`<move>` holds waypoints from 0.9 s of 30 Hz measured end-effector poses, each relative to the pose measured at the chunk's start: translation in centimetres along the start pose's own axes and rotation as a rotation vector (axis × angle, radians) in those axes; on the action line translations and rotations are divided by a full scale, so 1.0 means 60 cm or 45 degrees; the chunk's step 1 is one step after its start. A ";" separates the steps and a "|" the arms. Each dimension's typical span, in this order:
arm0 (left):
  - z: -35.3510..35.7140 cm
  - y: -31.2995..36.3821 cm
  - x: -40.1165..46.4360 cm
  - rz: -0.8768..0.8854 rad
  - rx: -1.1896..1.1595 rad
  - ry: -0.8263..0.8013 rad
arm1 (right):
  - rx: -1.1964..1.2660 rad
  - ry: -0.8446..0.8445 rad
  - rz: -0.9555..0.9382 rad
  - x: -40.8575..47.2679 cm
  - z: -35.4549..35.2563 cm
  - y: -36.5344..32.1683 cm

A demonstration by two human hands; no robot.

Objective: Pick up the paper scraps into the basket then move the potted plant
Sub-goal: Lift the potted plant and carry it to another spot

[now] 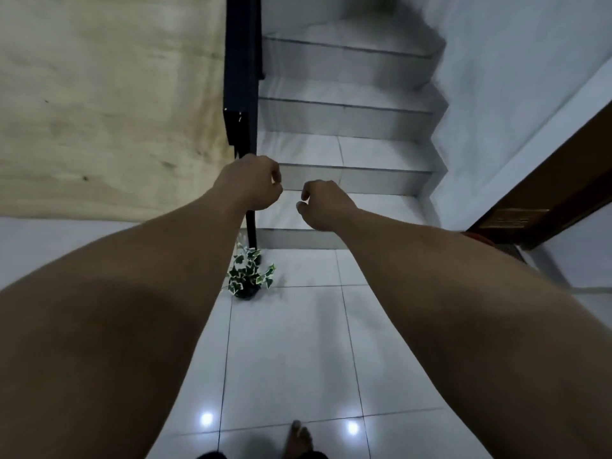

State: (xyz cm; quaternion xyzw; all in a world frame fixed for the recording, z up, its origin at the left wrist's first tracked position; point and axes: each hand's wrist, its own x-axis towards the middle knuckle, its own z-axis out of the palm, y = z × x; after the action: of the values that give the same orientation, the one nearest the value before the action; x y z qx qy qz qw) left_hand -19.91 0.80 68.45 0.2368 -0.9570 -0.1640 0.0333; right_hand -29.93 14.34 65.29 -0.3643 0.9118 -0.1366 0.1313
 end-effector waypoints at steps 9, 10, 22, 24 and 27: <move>0.301 -0.282 0.063 -0.049 0.035 -0.117 | -0.024 -0.051 0.008 0.157 0.336 0.034; 0.343 -0.311 0.068 -0.048 0.040 -0.125 | -0.017 -0.056 -0.004 0.170 0.384 0.042; 0.890 -0.631 0.073 -0.332 -0.023 -0.101 | 0.034 -0.136 0.027 0.278 1.000 0.217; 0.971 -0.687 0.065 -0.451 -0.044 -0.021 | 0.032 -0.130 0.040 0.299 1.090 0.253; 1.073 -0.753 0.055 -0.563 -0.098 0.002 | 0.087 -0.127 0.097 0.328 1.197 0.297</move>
State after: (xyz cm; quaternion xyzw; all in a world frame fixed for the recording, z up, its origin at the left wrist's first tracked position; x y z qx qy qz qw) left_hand -11.97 -19.22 -7.27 0.4394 -0.8749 -0.2035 0.0065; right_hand -30.57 1.95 -10.25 -0.3308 0.9122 -0.1444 0.1940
